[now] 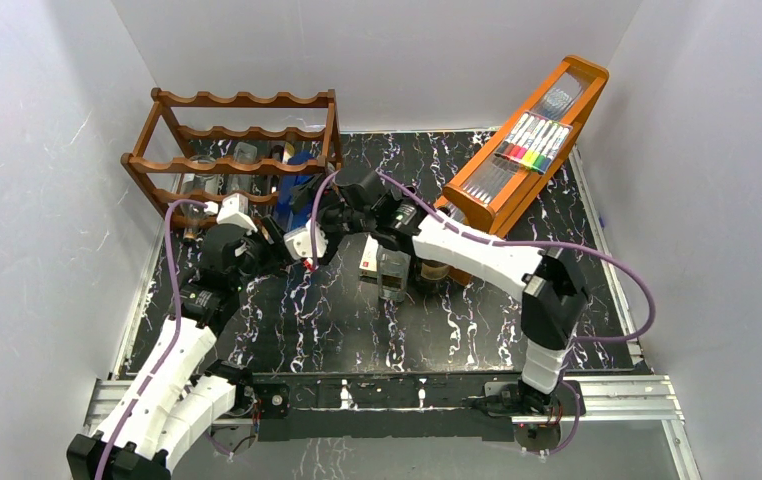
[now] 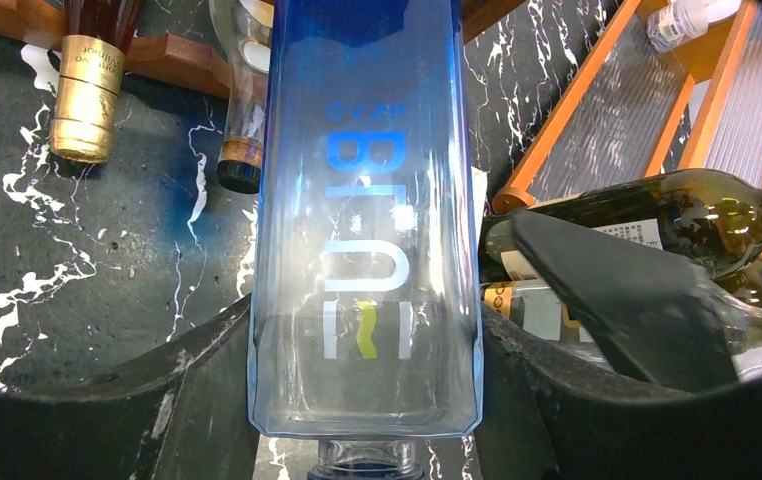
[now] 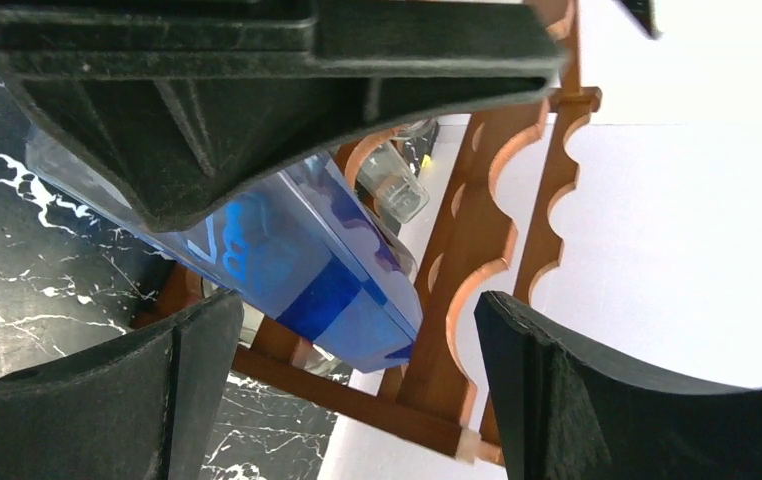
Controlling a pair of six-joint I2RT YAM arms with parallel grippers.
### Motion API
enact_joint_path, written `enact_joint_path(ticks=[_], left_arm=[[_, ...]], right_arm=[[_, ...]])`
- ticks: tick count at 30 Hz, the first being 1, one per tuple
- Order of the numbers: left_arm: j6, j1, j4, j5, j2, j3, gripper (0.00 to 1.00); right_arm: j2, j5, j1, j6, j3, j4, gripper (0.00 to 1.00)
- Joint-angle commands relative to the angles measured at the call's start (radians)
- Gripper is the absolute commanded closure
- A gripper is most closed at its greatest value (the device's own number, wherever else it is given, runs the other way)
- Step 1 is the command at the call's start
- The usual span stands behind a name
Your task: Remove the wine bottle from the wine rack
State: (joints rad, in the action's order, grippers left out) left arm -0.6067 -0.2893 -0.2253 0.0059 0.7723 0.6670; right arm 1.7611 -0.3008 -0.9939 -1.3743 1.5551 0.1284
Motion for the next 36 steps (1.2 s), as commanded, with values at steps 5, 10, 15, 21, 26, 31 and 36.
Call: enact_joint_path(ticks=[5,10,15,21,26,31,36], left_arm=[[0.028,0.006,-0.081,-0.015,-0.030,0.067,1.00],[0.037,0.005,-0.103,-0.021,-0.037,0.080,1.00],[0.035,0.004,-0.105,-0.012,-0.042,0.089,1.00],[0.047,0.005,-0.121,-0.007,-0.036,0.113,1.00],[0.058,0.005,-0.129,-0.004,-0.033,0.129,1.00],[0.065,0.005,-0.140,0.002,-0.030,0.140,1.00],[0.083,0.004,-0.159,0.011,-0.027,0.154,1.00]], right_arm=[[0.100,-0.082,0.012,-0.160,0.128,0.115,0.02],[0.121,-0.100,0.014,-0.179,0.134,0.138,0.02],[0.143,-0.116,0.015,-0.192,0.119,0.090,0.02],[0.165,-0.138,0.014,-0.200,0.108,0.020,0.02],[0.189,-0.158,0.014,-0.186,0.101,-0.043,0.02],[0.204,-0.179,0.014,-0.169,0.088,-0.099,0.05],[0.219,-0.196,0.014,-0.159,0.095,-0.117,0.24]])
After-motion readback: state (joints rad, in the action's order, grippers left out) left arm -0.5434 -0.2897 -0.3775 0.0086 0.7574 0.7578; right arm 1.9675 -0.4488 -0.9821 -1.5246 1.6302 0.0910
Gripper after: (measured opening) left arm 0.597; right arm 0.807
